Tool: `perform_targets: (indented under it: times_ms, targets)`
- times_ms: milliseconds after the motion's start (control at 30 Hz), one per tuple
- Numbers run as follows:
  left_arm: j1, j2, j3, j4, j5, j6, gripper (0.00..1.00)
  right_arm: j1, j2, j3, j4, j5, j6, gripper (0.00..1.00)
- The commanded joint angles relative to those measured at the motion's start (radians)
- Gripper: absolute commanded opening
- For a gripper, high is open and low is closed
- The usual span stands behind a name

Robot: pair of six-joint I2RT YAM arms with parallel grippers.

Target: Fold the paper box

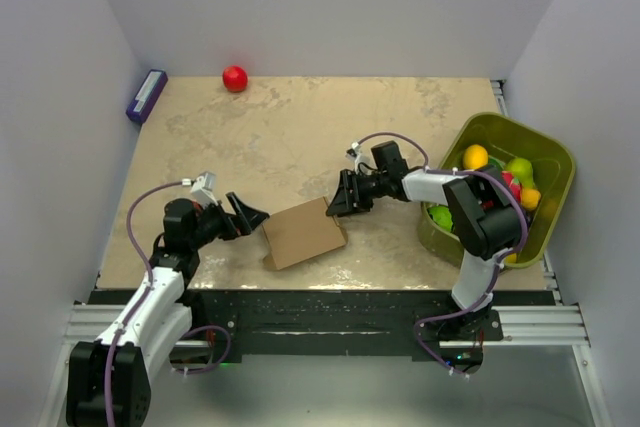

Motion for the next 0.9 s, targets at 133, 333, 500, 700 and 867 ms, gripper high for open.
perform_targets:
  times_ms: [133, 333, 500, 700, 867]
  targets:
    - [0.007, -0.031, 0.03, -0.038, 0.0, 0.032, 1.0, 0.007, 0.025, 0.03, -0.042, 0.08, -0.014, 0.35]
    - [0.007, -0.054, 0.037, -0.071, 0.002, 0.03, 1.0, -0.022, 0.012, 0.007, -0.04, 0.091, -0.007, 0.25]
    - [0.007, -0.059, 0.018, -0.058, 0.008, 0.01, 1.0, -0.06, 0.017, -0.002, -0.04, 0.088, -0.014, 0.18]
    - [0.007, -0.033, -0.043, 0.067, 0.04, -0.071, 1.0, -0.063, 0.023, -0.004, -0.032, 0.082, -0.017, 0.16]
    - [-0.01, 0.028, -0.163, 0.335, 0.103, -0.212, 1.0, -0.063, 0.032, 0.001, -0.031, 0.077, -0.019, 0.16]
